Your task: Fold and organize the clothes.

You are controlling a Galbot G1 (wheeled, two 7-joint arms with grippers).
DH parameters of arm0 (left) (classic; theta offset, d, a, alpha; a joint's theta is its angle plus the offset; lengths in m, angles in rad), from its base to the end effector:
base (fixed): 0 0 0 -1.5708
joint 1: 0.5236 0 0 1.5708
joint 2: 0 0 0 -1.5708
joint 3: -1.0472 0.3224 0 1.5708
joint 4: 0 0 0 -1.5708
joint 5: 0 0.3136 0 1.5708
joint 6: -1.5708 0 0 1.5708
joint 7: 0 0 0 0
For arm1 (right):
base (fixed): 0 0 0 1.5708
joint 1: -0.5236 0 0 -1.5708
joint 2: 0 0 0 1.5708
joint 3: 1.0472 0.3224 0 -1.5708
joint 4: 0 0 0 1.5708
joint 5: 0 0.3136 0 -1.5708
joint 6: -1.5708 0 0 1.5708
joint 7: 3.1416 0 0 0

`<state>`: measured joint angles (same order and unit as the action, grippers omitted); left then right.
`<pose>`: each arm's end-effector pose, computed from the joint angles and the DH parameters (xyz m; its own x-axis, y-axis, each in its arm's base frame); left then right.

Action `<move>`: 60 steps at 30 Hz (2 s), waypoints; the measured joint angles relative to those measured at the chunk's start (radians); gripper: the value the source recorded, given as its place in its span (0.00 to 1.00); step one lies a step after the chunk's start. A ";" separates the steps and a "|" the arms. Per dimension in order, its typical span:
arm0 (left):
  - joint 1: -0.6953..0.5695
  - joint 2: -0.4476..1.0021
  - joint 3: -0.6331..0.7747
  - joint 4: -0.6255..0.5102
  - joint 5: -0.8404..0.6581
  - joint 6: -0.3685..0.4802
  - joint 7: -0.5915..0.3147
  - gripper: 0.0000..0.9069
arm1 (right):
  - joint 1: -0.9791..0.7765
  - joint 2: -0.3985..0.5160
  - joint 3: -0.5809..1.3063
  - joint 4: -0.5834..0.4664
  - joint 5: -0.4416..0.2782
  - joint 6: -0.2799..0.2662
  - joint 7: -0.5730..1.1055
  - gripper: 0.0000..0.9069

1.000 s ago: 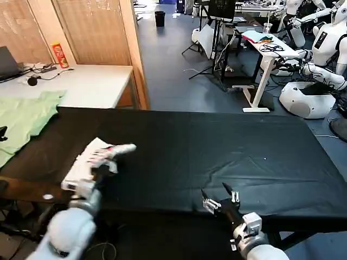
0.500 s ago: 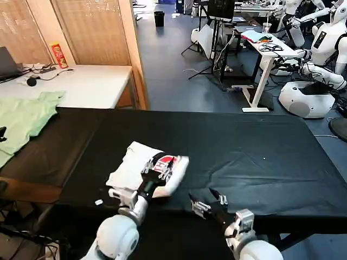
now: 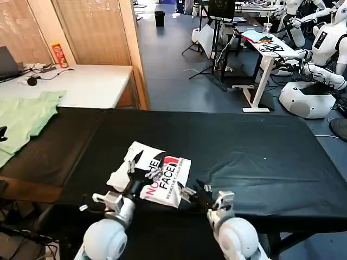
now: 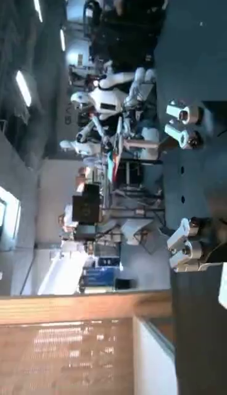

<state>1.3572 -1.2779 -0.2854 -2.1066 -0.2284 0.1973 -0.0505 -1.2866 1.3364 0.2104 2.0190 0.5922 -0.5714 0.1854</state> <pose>0.1965 -0.0141 -0.2454 -0.9519 0.3032 0.0432 0.3023 0.9528 -0.0270 0.2134 0.0414 -0.2596 -0.8088 -0.3963 0.4345 -0.2504 0.9006 0.3552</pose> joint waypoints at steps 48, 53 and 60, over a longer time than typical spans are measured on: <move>0.089 -0.015 -0.115 -0.012 0.014 -0.049 0.000 0.97 | 0.064 -0.020 0.002 -0.089 0.057 -0.006 -0.063 0.26; 0.091 -0.021 -0.115 -0.013 0.016 -0.051 0.001 0.97 | 0.071 -0.019 0.002 -0.102 0.055 -0.007 -0.064 0.09; 0.096 -0.028 -0.117 -0.013 0.020 -0.055 0.001 0.97 | 0.099 -0.045 0.019 -0.132 0.056 -0.006 -0.092 0.06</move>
<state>1.4533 -1.3059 -0.4026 -2.1195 -0.2089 0.1423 -0.0497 -1.1877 1.2910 0.2294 1.8870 0.6485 -0.5773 0.0935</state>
